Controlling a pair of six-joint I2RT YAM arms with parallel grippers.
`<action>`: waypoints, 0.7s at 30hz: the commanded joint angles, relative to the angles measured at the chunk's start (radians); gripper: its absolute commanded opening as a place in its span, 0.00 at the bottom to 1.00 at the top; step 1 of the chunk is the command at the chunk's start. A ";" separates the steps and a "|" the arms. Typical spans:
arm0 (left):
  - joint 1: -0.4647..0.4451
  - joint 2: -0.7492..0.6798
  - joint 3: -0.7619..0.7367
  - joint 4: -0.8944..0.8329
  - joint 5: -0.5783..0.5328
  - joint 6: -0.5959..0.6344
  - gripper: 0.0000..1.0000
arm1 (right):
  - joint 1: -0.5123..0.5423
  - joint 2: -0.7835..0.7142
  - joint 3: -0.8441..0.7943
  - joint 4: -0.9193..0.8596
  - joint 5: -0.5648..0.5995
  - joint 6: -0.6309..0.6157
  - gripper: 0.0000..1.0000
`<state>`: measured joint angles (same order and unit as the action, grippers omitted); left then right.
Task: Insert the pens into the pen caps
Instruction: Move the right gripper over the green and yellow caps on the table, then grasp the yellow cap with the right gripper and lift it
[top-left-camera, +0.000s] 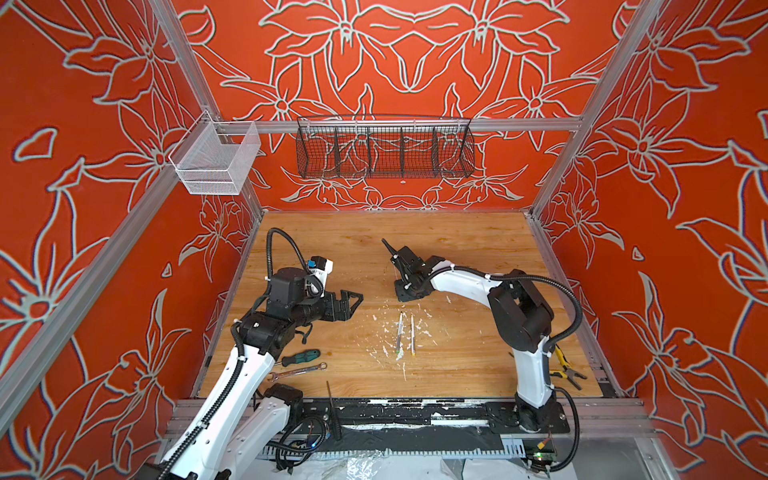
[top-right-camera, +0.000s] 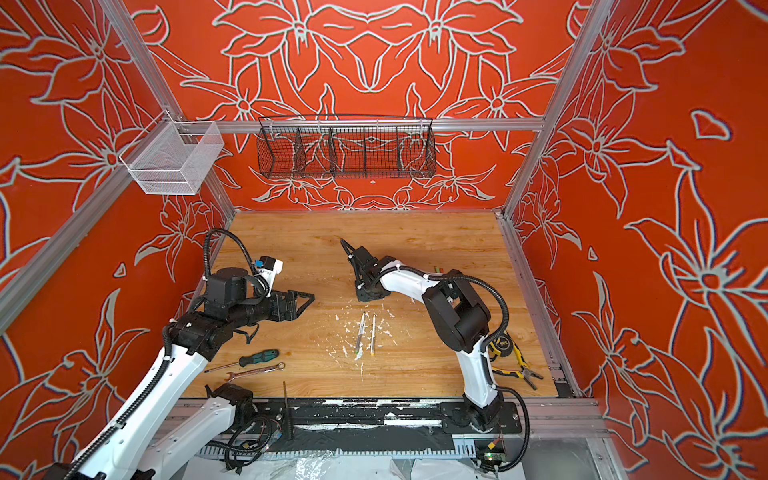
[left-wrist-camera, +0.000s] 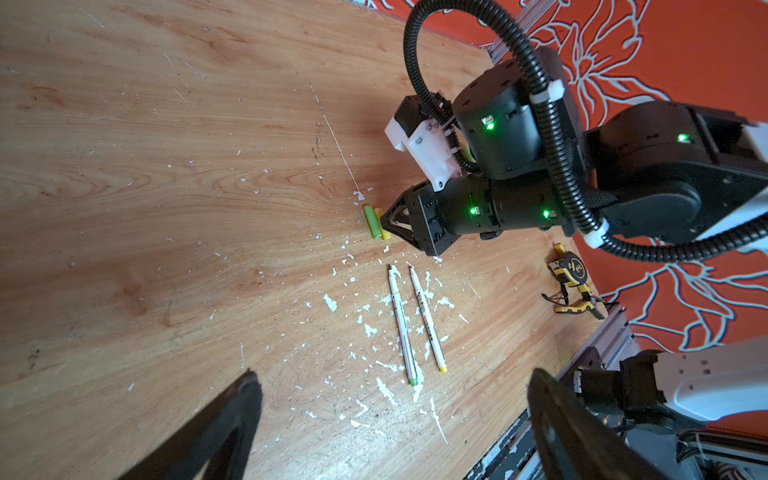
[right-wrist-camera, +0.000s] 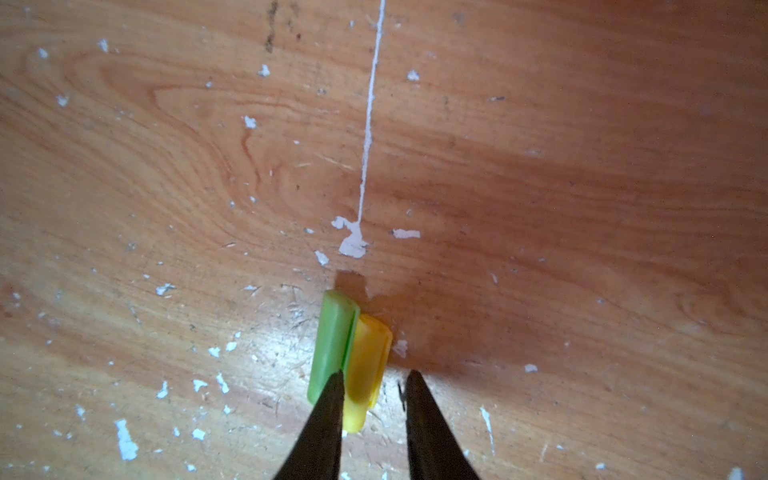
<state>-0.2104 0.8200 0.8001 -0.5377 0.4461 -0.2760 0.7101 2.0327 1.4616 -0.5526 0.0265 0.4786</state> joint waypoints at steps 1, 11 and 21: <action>-0.004 -0.005 0.017 -0.003 0.005 0.014 0.97 | -0.009 0.018 0.027 -0.040 0.019 -0.003 0.28; -0.004 -0.002 0.019 -0.004 0.009 0.014 0.97 | -0.020 0.029 0.032 -0.033 0.009 -0.014 0.28; -0.004 -0.004 0.017 -0.005 0.006 0.014 0.97 | -0.020 0.071 0.088 -0.051 -0.003 -0.024 0.28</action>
<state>-0.2104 0.8204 0.8001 -0.5377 0.4465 -0.2756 0.6952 2.0766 1.5196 -0.5743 0.0189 0.4644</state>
